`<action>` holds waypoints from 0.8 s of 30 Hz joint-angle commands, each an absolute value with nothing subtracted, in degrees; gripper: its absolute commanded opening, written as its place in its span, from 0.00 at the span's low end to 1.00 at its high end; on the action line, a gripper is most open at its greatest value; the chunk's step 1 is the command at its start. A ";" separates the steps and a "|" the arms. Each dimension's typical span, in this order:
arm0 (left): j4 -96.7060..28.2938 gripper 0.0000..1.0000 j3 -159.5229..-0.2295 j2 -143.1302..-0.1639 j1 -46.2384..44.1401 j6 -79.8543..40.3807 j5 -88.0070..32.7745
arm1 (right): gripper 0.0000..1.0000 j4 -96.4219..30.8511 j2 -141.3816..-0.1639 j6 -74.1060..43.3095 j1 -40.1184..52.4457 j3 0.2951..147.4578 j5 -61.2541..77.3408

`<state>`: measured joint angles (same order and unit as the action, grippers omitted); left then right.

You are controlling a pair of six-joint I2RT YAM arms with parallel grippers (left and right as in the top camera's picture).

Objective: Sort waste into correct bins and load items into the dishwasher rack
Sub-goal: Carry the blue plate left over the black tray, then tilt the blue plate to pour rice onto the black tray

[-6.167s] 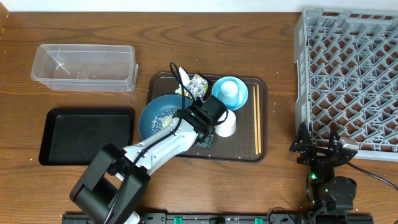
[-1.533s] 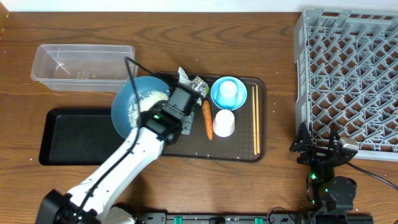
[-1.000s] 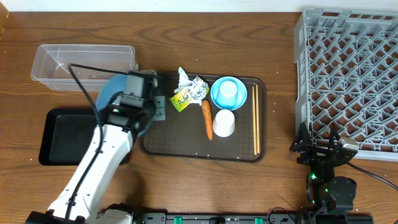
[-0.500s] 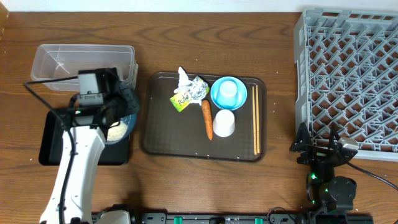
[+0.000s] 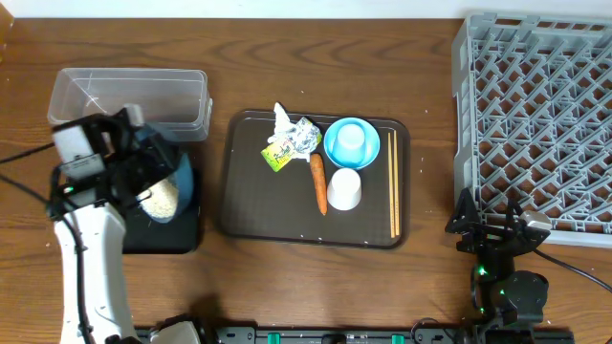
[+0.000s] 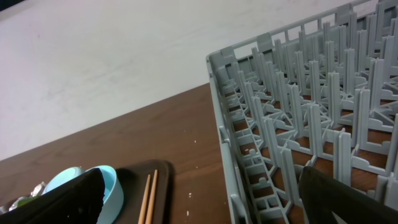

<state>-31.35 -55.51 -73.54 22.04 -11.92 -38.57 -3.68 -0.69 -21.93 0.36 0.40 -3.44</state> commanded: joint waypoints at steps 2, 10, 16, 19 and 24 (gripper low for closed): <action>-32.58 0.06 -55.51 -72.77 27.99 -11.20 -48.49 | 0.99 -3.90 -0.38 -22.24 0.82 0.32 -3.84; -35.31 0.06 -55.51 -72.77 34.68 -11.09 -52.80 | 0.99 -3.90 -0.38 -22.24 0.82 0.32 -3.84; -35.03 0.06 -55.51 -73.03 38.37 -10.92 -58.54 | 0.99 -3.90 -0.38 -22.24 0.82 0.32 -3.84; -34.61 0.06 -55.51 -73.03 40.21 -10.92 -62.04 | 0.99 -3.90 -0.38 -22.24 0.82 0.32 -3.84; -33.74 0.06 -55.51 -73.03 43.42 -10.98 -68.38 | 0.99 -3.90 -0.38 -22.24 0.82 0.32 -3.84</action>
